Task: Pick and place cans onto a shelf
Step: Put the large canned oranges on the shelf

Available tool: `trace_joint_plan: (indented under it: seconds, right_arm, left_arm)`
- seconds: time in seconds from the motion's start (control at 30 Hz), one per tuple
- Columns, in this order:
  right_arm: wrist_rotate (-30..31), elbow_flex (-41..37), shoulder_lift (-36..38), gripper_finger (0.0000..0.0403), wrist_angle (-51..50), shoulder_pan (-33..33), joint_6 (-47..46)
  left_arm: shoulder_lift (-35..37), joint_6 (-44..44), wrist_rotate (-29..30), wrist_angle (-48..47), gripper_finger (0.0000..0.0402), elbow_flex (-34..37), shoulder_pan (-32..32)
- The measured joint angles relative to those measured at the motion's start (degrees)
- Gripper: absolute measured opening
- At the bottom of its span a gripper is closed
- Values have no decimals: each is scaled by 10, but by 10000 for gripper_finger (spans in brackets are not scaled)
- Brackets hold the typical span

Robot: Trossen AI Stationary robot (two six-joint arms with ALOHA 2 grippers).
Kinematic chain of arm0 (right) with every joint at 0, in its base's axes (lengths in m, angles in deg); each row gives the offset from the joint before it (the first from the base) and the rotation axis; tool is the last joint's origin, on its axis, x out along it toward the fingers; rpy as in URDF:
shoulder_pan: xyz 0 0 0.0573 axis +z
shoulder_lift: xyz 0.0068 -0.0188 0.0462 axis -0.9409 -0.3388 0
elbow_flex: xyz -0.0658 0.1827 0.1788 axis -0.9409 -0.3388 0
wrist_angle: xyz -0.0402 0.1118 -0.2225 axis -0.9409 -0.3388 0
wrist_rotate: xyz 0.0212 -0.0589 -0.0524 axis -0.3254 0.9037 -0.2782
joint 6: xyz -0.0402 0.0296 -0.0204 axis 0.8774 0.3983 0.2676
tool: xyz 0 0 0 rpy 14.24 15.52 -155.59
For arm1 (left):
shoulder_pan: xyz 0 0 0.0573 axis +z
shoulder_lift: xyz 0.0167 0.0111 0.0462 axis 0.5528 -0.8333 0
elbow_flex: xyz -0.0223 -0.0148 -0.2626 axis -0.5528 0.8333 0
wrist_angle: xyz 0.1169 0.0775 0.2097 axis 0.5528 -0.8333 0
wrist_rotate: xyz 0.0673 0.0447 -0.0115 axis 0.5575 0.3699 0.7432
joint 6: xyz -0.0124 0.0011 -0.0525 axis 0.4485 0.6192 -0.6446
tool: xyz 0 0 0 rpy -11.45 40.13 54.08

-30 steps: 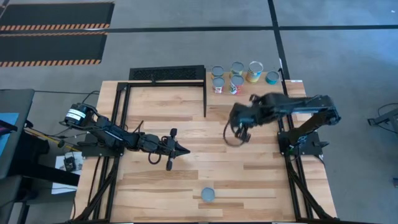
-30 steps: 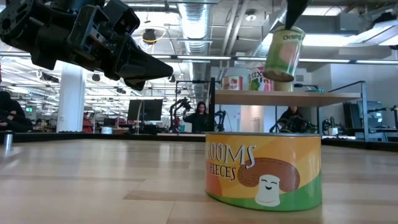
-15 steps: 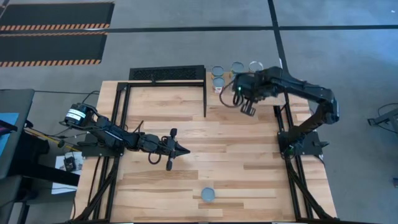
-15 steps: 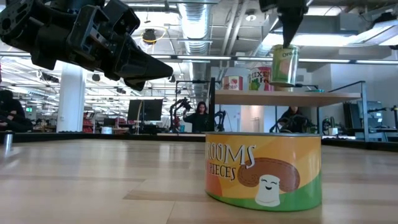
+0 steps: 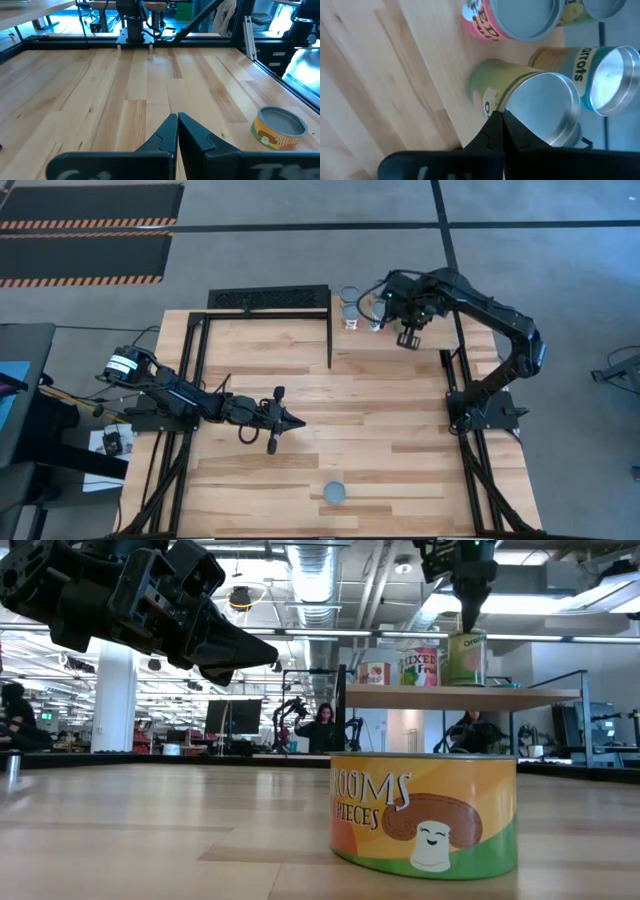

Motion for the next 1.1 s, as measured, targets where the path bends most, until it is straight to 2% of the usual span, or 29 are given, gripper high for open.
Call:
trace_joint_plan:
  seconds: [0.3,0.67,1.1]
  right_arm:
    - [-2,0,-17,5,3,-32,32]
    - [7,0,-25,11,6,-42,34]
    - [33,0,-25,75,4,-41,29]
  left_arm:
    - [0,0,0,2,2,0,0]
    - [0,0,0,3,2,0,0]
    - [0,-1,0,3,2,0,0]
